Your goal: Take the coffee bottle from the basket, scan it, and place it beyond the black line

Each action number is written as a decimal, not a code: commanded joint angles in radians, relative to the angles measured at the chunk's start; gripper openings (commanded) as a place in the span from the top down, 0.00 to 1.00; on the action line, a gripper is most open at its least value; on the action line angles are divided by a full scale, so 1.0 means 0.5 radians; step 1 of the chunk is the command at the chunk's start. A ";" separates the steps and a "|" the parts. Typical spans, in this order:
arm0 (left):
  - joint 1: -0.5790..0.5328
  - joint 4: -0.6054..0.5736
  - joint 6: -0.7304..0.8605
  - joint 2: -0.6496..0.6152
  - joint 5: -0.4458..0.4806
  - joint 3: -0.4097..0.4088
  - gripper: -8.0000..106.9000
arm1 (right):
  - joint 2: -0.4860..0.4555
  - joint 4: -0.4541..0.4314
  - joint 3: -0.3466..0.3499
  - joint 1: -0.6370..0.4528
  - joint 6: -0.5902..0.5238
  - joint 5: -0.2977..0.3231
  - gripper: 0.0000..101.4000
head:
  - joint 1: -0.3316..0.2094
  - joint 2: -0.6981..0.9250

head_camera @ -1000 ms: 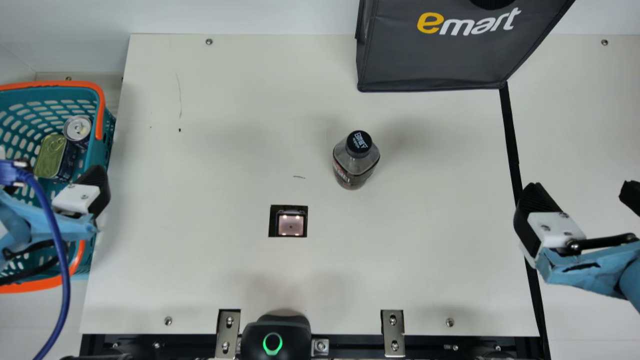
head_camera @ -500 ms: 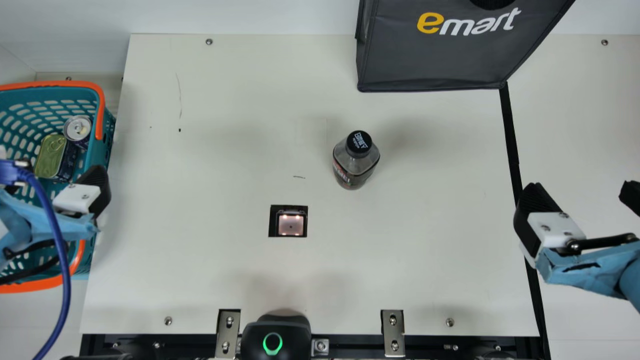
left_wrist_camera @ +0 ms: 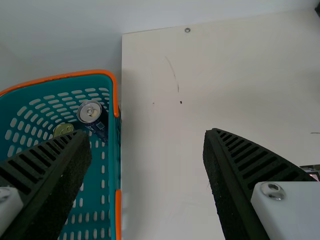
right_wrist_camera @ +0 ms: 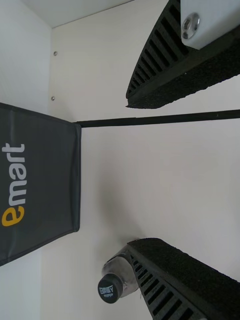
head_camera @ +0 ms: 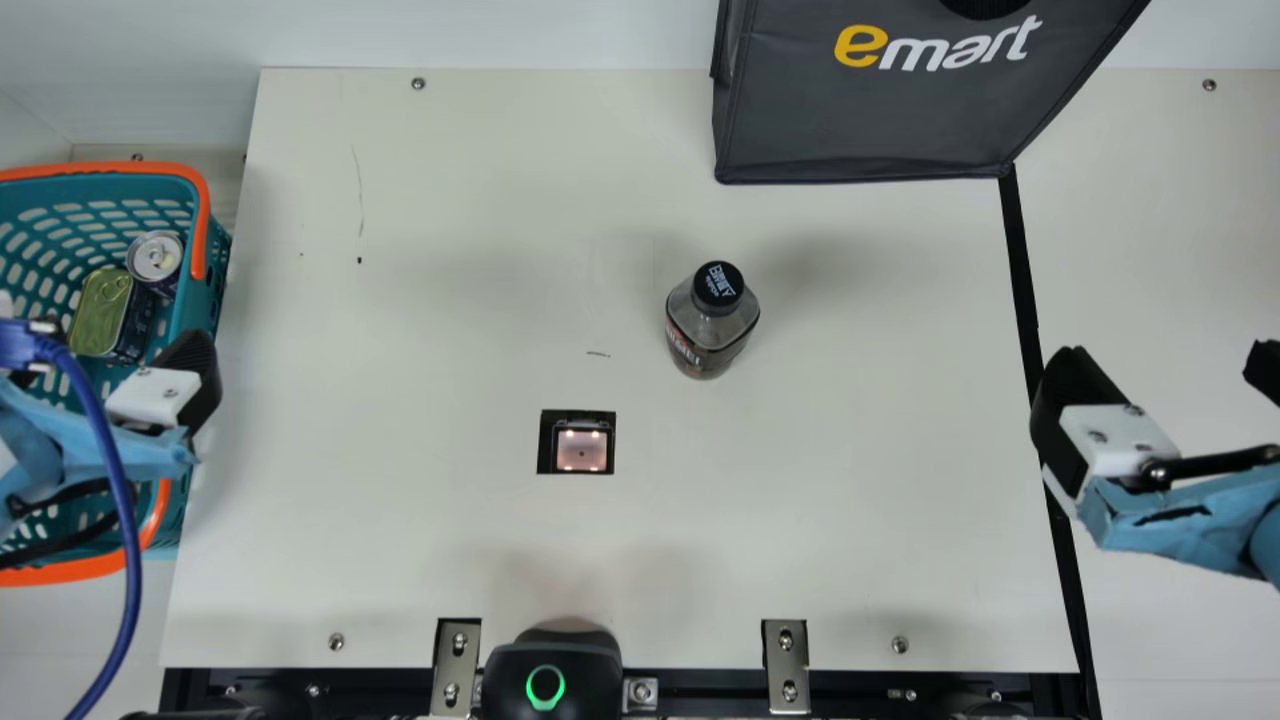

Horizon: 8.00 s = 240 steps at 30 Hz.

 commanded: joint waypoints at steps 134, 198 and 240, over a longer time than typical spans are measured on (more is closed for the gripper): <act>0.000 0.000 0.000 0.000 0.000 0.000 0.15 | 1.238 -0.128 0.005 1.179 0.462 -0.648 0.10 | -0.055 0.003; 0.000 0.000 0.000 0.000 0.000 0.000 0.15 | 1.349 -0.325 -0.202 1.183 0.542 -0.590 1.00 | -0.055 -0.324; 0.000 0.000 0.000 0.000 0.000 0.000 0.15 | 1.135 -0.140 -0.267 0.321 0.310 -0.489 1.00 | -0.055 -0.695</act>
